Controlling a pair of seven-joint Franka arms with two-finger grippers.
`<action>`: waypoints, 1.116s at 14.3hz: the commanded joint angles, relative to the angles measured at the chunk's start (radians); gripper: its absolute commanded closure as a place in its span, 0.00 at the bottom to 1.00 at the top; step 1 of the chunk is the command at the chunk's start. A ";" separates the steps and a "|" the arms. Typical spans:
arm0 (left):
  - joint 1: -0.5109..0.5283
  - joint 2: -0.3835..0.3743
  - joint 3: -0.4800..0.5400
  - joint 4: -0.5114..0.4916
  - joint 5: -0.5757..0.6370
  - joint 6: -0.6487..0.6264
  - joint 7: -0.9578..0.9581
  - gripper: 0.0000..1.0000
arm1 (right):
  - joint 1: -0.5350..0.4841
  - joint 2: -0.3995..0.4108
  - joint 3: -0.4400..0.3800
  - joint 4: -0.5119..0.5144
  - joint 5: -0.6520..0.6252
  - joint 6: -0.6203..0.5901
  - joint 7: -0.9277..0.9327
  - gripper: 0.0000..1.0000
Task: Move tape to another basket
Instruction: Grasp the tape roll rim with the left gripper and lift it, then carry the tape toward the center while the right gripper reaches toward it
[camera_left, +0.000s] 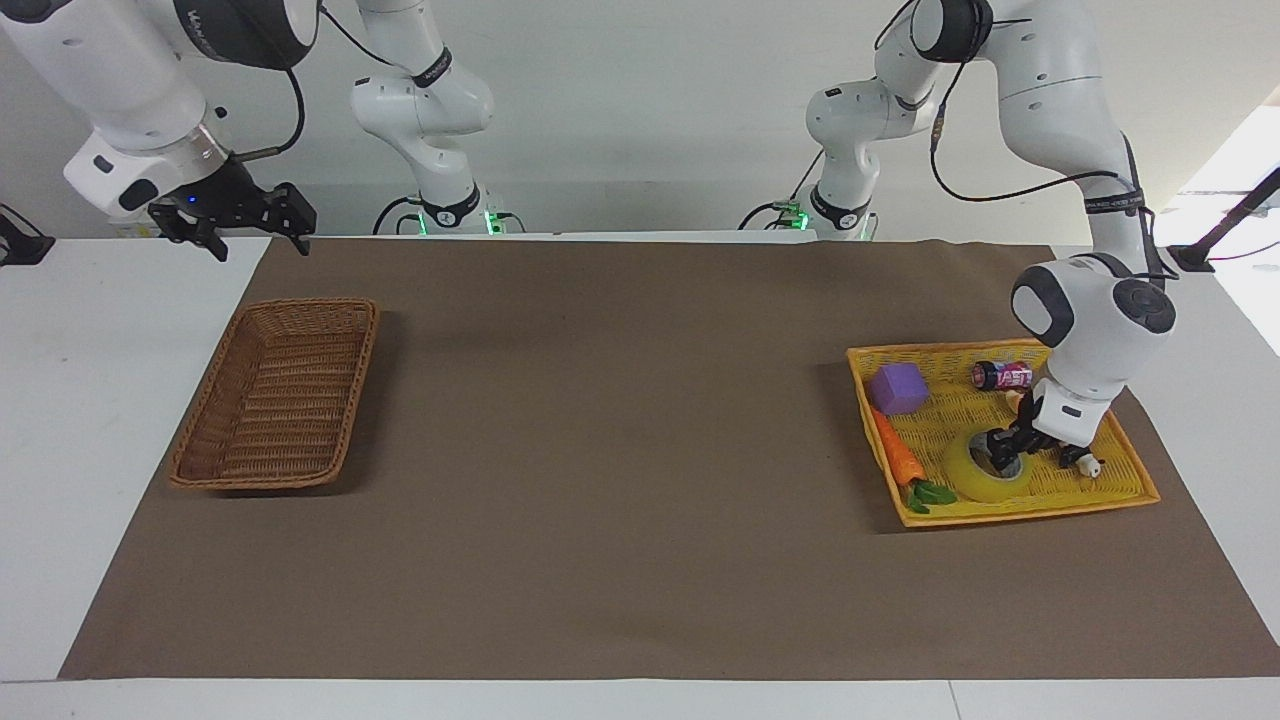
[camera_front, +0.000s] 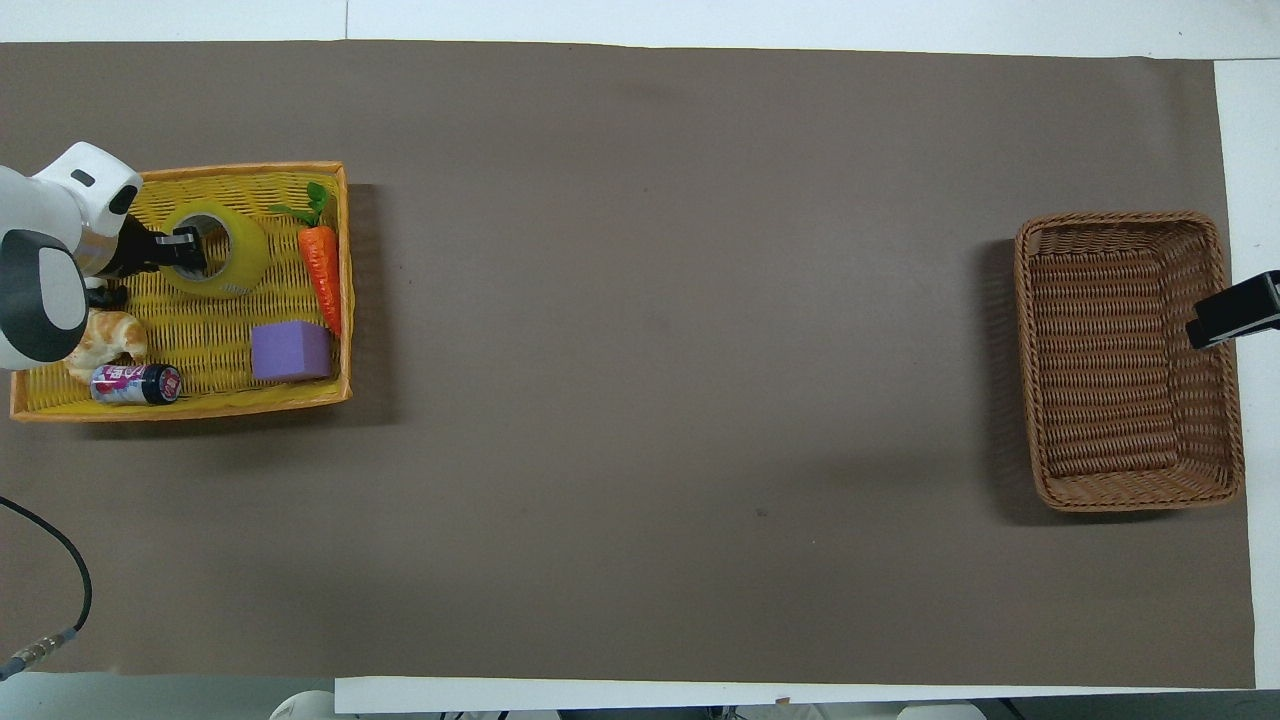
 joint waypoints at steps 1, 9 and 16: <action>0.009 0.019 -0.006 0.005 0.009 0.024 -0.010 0.75 | -0.006 -0.020 0.010 -0.024 -0.008 -0.001 0.008 0.00; -0.014 0.016 -0.009 0.217 0.003 -0.299 -0.013 1.00 | -0.006 -0.020 0.010 -0.024 -0.008 -0.001 0.008 0.00; -0.233 -0.089 -0.021 0.297 -0.219 -0.533 -0.207 1.00 | -0.006 -0.021 0.010 -0.024 -0.006 -0.001 0.008 0.00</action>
